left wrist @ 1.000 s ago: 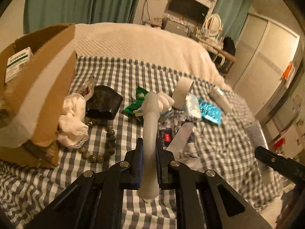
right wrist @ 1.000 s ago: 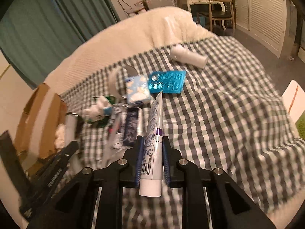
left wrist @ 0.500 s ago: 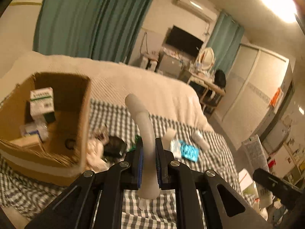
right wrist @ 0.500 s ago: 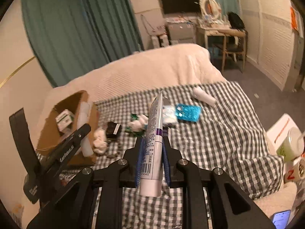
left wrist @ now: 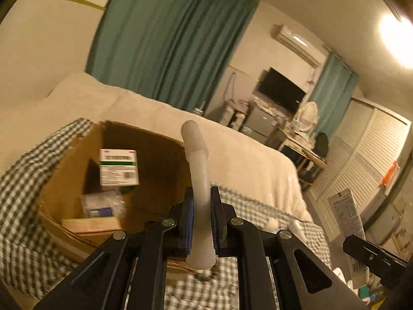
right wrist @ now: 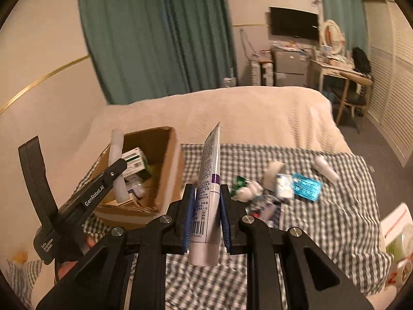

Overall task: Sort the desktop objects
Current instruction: 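Carry both items over the cardboard box and open both tools to drop them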

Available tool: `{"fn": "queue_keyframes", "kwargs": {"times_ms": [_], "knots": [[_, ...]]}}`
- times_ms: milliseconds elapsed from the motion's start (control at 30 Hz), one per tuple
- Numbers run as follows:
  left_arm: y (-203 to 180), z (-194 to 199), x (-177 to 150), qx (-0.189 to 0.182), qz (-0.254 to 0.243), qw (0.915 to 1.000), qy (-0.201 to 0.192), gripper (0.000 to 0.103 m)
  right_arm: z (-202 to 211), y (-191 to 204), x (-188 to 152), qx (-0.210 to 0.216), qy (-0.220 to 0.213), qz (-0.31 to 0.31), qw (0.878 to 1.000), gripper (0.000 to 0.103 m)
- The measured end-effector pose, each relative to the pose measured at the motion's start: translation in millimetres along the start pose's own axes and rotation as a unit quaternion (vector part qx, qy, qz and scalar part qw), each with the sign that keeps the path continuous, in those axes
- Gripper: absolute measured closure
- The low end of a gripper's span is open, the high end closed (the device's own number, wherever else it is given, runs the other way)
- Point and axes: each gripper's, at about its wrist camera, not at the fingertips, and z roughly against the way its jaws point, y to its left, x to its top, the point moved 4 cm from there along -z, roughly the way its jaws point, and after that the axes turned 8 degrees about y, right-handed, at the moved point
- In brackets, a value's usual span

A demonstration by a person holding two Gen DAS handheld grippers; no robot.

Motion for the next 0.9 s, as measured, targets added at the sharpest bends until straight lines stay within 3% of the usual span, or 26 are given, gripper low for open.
{"fn": "queue_keyframes", "kwargs": {"times_ms": [333,700,800,867,900], "knots": [[73,-25,8,0.055,0.029,0.998,0.013,0.092,-68,69,23,0.047,0.039,0.055,0.997,0.085],[95,-60,4,0.081,0.017,0.9956,0.046,0.091,-149,112,31,0.078,0.085,0.087,0.99,0.085],[98,-61,2,0.098,0.014,0.9935,0.055,0.078,-161,117,30,0.082,0.093,0.09,0.988,0.083],[98,-57,2,0.108,0.014,0.9926,0.055,0.038,-161,113,28,0.076,0.089,0.085,0.989,0.08],[97,-51,1,0.11,0.012,0.9928,0.045,0.03,-158,111,29,0.078,0.085,0.081,0.99,0.08]]}}
